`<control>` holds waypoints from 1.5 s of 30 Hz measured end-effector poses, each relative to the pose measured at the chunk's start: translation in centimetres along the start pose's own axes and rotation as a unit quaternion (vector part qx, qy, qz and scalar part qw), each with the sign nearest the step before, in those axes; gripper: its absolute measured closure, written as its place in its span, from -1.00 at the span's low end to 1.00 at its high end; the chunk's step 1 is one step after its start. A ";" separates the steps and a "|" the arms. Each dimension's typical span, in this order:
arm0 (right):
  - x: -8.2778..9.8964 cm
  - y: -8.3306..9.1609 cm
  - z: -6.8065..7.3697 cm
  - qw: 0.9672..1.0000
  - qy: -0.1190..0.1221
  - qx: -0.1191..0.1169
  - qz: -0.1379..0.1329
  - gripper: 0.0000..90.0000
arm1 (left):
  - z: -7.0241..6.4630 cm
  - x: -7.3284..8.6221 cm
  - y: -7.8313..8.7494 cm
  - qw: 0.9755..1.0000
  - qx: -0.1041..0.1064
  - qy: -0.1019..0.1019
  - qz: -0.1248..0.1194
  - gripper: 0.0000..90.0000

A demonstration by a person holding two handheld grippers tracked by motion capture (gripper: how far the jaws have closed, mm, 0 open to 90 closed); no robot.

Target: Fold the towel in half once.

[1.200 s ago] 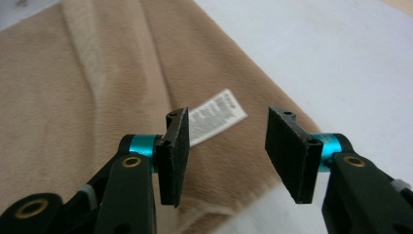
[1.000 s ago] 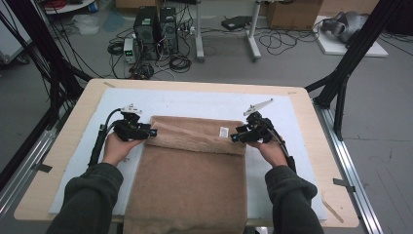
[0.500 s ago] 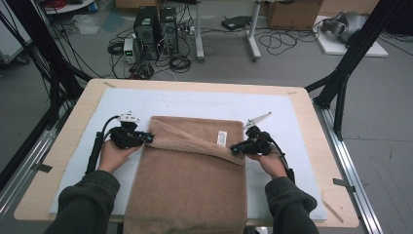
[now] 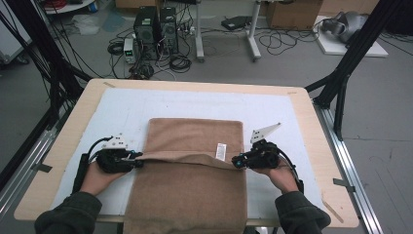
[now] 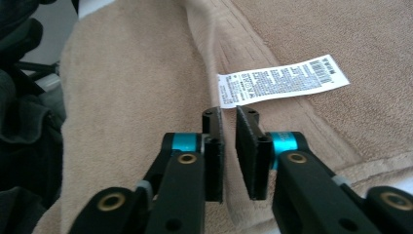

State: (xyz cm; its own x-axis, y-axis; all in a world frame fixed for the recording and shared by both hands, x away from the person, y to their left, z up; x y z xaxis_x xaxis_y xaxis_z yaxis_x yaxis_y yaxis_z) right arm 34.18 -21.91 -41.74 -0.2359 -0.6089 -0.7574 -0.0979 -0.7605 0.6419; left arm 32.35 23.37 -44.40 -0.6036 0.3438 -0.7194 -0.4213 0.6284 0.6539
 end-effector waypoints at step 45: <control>0.1 -0.3 3.4 0.997 0.038 0.060 0.026 0.90 | -2.9 -0.2 1.3 0.999 0.028 0.011 -0.020 0.91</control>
State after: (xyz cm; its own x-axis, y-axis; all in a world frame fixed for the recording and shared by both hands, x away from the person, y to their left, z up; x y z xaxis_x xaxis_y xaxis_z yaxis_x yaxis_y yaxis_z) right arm 30.93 -20.98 -41.61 -0.1698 -0.6656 -0.7267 -0.2042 -0.6976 0.6867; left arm 29.95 22.14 -42.76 -0.6017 0.3019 -0.7395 -0.4073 0.6804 0.6092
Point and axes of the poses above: each handheld gripper's, and its own axes: y roughly backward along the jaws, x roughly out of its underside, z roughly to its left, the point moved 2 cm from there along -y, roughly forward along the jaws, and after that the axes turned 12 degrees about y, right-handed, at the moved point
